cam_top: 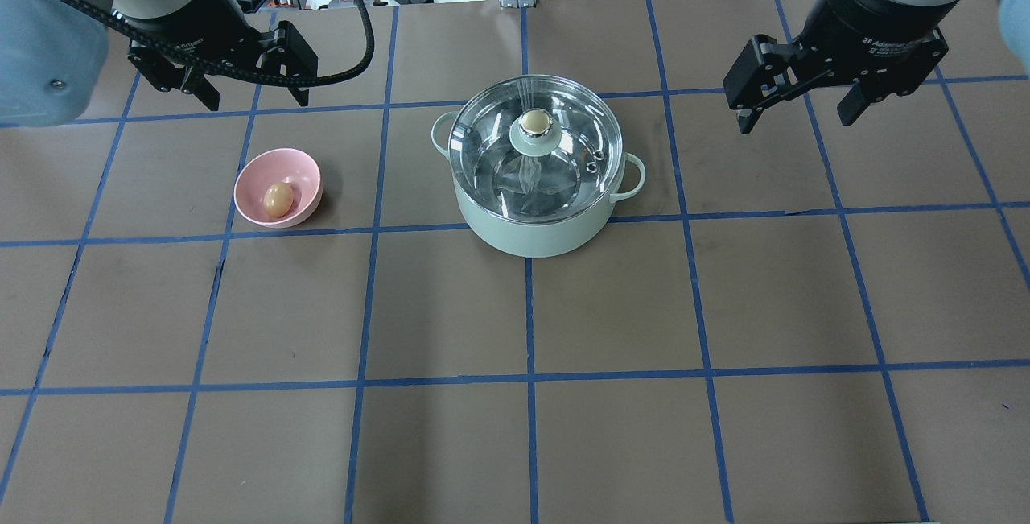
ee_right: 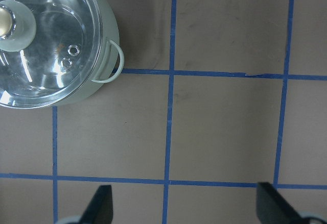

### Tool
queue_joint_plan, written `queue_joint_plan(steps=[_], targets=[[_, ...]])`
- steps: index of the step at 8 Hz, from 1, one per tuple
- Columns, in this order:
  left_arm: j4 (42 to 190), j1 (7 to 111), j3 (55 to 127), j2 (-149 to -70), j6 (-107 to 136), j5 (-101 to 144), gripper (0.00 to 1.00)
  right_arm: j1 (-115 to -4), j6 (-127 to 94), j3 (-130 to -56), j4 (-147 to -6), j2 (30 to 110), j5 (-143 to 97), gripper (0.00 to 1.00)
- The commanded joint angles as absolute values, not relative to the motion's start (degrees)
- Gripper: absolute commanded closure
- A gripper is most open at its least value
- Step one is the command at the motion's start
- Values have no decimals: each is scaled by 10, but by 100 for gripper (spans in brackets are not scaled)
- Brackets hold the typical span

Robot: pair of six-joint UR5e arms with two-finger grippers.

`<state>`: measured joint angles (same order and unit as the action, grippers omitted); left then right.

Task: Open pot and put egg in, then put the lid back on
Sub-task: 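Move the right gripper to the lid knob while the left gripper reaches toward the bowl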

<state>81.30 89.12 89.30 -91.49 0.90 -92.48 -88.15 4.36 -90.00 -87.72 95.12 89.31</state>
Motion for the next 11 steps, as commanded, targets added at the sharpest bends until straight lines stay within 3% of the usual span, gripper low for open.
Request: queue_joint_plan(steps=[1,3,5,6,7,8,11], targets=[[816,890,893,-913,8,-926,0,-882,45,-899,-879,948,892,0],[810,875,893,-918,-19,-924,0,-882,30,-875,-896,917,886,0],[812,806,894,-926,-75,-925,0,-941,-67,-774,-927,792,874,0],[814,771,895,-934,-103,-923,0,-1004,-118,-763,-975,740,893,0],[809,758,899,-955,-122,-925,6,-1046,-191,-763,-1030,703,903,0],[801,756,908,-977,-125,-925,29,-1070,-228,-764,-1051,685,904,0],[722,756,958,-1046,-125,-921,21,-1100,-265,-769,-1122,622,907,0]])
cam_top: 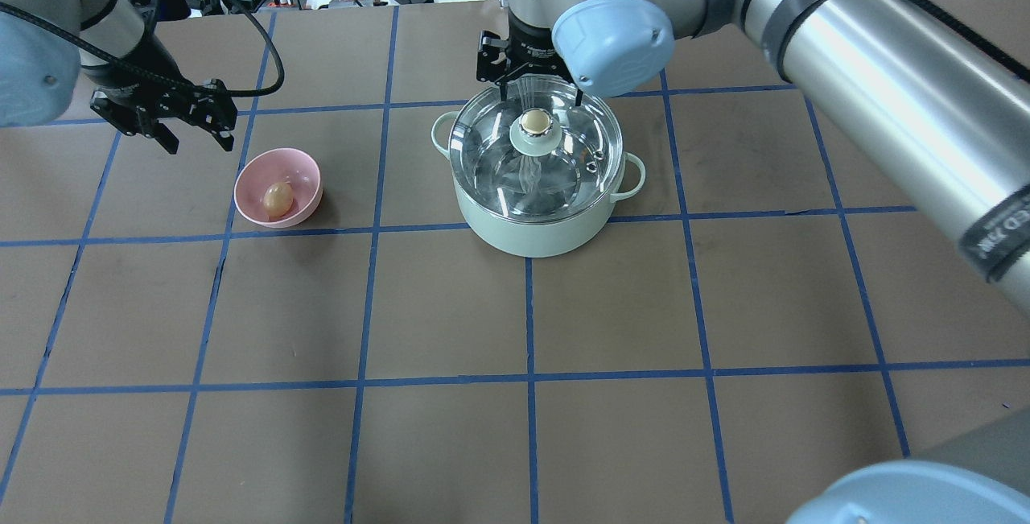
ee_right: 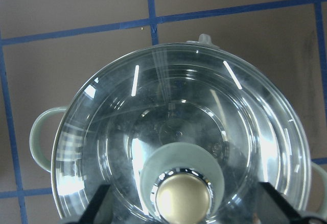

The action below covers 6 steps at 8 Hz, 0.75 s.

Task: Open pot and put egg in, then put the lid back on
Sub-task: 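Move the right gripper to the lid knob while the left gripper reaches toward the bowl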

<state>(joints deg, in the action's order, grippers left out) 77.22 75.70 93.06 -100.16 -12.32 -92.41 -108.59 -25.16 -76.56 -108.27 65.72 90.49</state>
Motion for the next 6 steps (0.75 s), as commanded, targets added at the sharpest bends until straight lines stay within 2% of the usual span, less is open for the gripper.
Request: queue_joint_plan(steps=[1,2,5,6], targets=[[697,756,959,-1075,-125,-901,14,-1099,-262,-778,-1123,621,907,1],[666,756,959,-1100,-125,-890,12,-1099,-253,-795,-1124,624,918,5],[643,756,959,-1133,-126,-891,13,-1099,-250,-798,-1121,629,931,8],[638,756,959,-1138,-126,-890,21,-1099,-250,-798,-1120,629,927,14]])
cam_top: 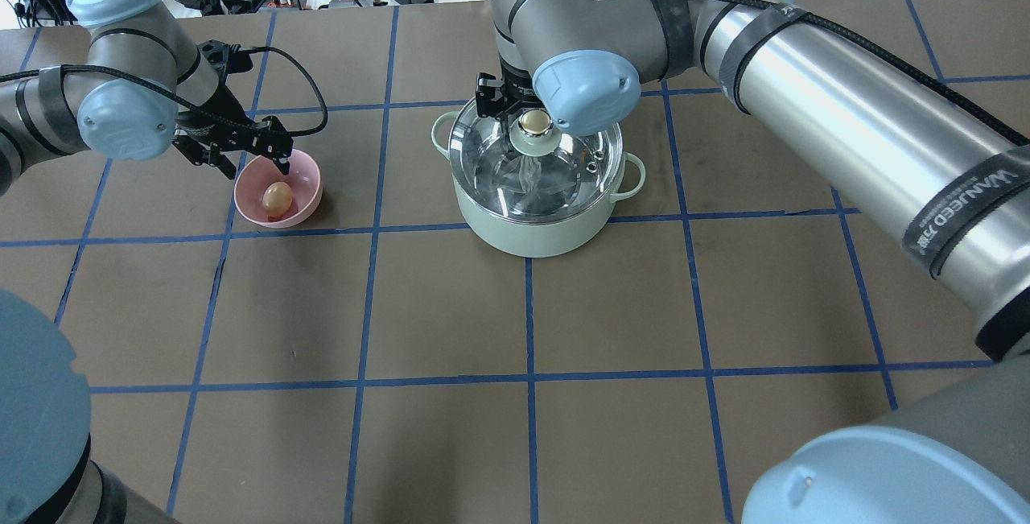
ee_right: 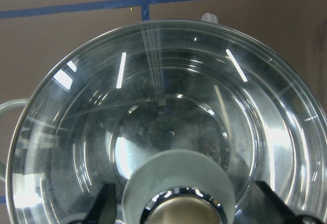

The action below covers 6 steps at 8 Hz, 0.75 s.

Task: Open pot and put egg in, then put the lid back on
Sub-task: 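Grasp the lid knob with the right gripper while the left gripper lowers to the egg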

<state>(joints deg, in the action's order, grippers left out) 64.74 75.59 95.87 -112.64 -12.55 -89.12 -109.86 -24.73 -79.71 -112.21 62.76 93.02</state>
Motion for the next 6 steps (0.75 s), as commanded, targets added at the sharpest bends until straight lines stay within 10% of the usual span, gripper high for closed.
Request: queue_joint_plan(steps=[1,6], targets=[[634,756,959,-1145,-127,-893,22,-1099,-253,-797,-1118,635,927,16],[621,756,959,-1175,-126,-896,21,-1099,-256,-797,-1110,641,912,52]])
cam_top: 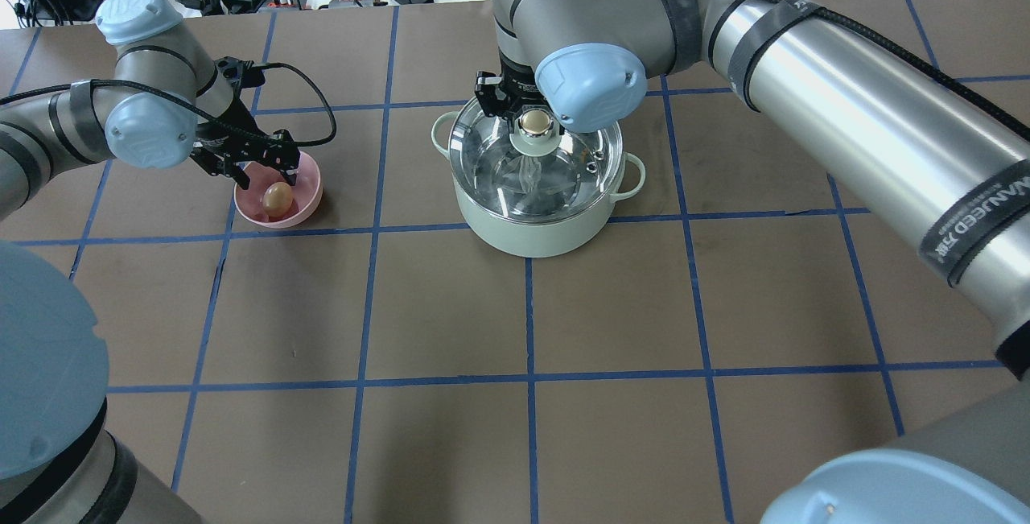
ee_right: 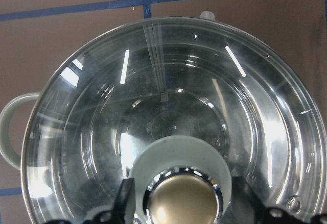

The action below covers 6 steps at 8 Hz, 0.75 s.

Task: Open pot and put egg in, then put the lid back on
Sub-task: 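Grasp the lid knob with the right gripper while the left gripper lowers to the egg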

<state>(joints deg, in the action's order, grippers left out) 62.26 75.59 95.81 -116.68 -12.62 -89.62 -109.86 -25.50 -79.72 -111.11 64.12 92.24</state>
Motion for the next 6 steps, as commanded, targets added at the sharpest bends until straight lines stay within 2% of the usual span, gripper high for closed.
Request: queue_joint_plan(steps=[1,2,4,6], targets=[[621,756,959,-1179,-126,-896,21,-1098,-256,-795,-1110,642,913,54],[621,756,959,-1179,-125,-892,21,-1098,-255,-794,-1109,642,913,59],[621,757,960,-1180,-125,-889,21,-1095,-252,-791,-1094,657,920,61],[621,756,960,-1185,-125,-890,21,-1061,-238,-791,-1044,721,915,62]])
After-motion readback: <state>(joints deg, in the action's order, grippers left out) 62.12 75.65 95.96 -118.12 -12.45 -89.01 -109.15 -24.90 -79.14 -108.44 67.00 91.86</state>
